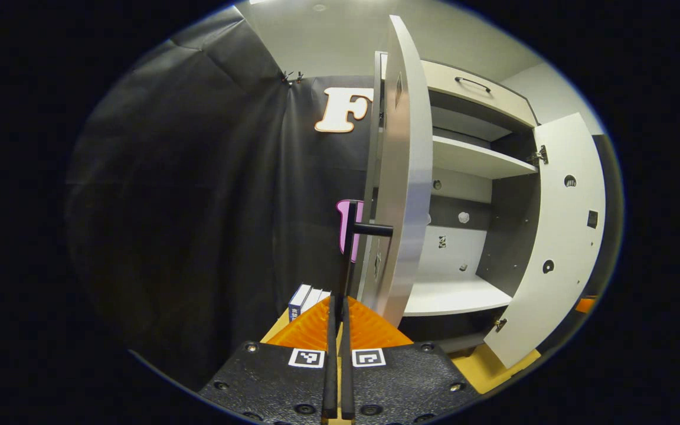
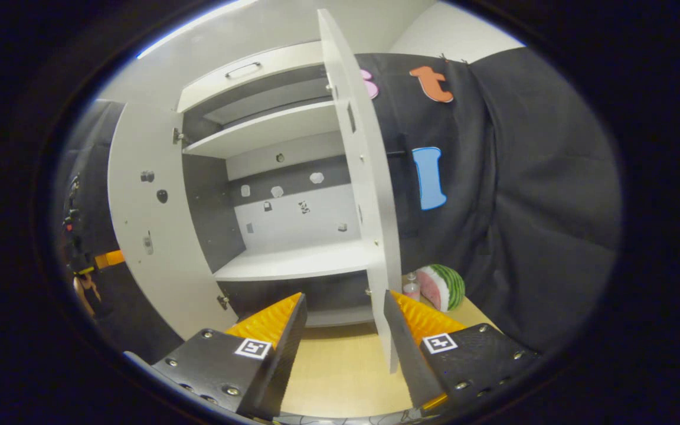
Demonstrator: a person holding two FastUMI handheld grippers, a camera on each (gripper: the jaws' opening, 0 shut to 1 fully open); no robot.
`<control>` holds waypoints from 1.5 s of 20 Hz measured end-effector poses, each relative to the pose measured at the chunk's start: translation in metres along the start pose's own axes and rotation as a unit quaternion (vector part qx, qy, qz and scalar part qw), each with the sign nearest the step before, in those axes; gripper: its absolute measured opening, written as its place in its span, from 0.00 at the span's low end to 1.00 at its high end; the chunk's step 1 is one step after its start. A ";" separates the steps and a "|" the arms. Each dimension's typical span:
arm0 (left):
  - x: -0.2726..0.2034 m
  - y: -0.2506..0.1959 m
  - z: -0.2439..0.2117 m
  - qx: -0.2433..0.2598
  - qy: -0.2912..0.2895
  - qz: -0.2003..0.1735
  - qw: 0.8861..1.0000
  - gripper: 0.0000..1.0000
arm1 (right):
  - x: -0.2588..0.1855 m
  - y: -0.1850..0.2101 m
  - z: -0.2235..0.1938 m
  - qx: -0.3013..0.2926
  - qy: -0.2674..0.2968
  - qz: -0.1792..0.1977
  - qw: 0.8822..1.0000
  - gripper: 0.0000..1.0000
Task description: Open the right door of the double-door shoe cabinet with the right hand, and open the left door with the left hand.
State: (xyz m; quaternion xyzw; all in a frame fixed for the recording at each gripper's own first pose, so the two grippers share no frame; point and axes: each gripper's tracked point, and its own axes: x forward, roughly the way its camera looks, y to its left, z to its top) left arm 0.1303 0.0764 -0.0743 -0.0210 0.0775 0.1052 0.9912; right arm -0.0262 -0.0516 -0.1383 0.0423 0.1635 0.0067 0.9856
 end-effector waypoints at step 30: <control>-0.011 -0.116 0.027 0.014 -0.049 -0.177 0.983 0.97 | -0.015 0.103 0.116 -0.055 -0.129 0.047 0.989 0.97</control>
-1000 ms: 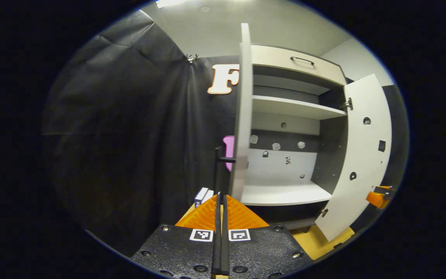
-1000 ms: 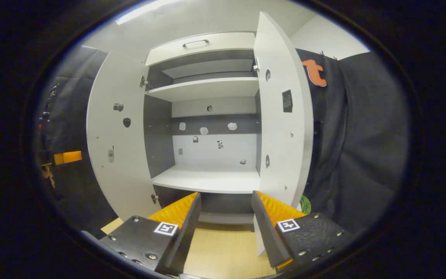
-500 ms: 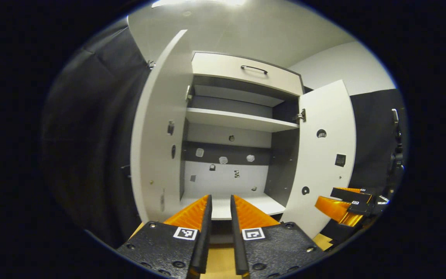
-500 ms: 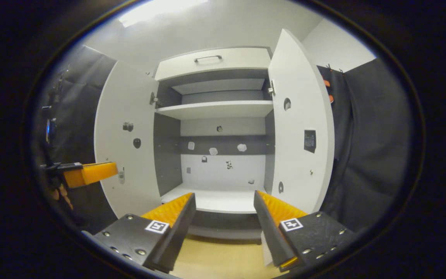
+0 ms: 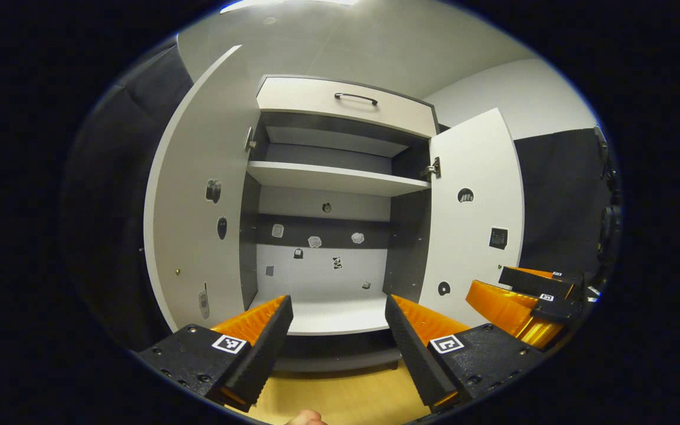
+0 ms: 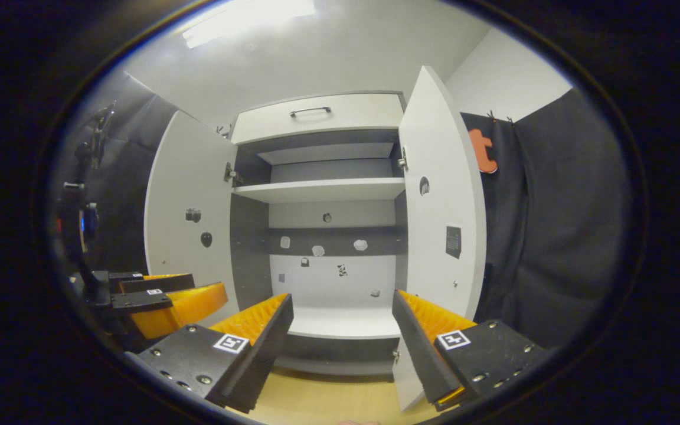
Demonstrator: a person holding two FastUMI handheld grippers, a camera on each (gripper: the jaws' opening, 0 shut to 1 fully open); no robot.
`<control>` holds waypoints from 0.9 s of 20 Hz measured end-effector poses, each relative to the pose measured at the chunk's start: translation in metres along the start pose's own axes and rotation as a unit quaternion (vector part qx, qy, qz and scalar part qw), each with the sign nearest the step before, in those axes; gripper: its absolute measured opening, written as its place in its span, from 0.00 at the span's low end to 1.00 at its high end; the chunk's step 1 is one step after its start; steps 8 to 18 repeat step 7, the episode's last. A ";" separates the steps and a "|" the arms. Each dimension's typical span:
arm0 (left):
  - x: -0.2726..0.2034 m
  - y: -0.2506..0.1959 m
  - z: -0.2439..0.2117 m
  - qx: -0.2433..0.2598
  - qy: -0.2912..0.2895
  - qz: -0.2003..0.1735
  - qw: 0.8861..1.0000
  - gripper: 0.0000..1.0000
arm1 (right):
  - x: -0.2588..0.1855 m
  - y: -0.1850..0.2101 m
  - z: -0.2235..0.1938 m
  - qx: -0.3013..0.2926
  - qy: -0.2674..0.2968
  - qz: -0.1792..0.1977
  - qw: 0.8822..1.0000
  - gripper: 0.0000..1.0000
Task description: Open the right door of the double-door shoe cabinet with the right hand, and open the left door with the left hand.
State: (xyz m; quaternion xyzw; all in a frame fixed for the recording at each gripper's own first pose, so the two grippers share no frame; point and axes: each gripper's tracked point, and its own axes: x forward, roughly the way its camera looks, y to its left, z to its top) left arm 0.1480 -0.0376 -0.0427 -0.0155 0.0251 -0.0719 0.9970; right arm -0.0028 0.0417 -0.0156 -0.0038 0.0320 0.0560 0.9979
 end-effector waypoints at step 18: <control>-0.001 0.002 -0.005 0.005 0.011 0.007 1.000 0.97 | 0.000 -0.002 -0.002 -0.004 0.001 0.002 1.000 0.97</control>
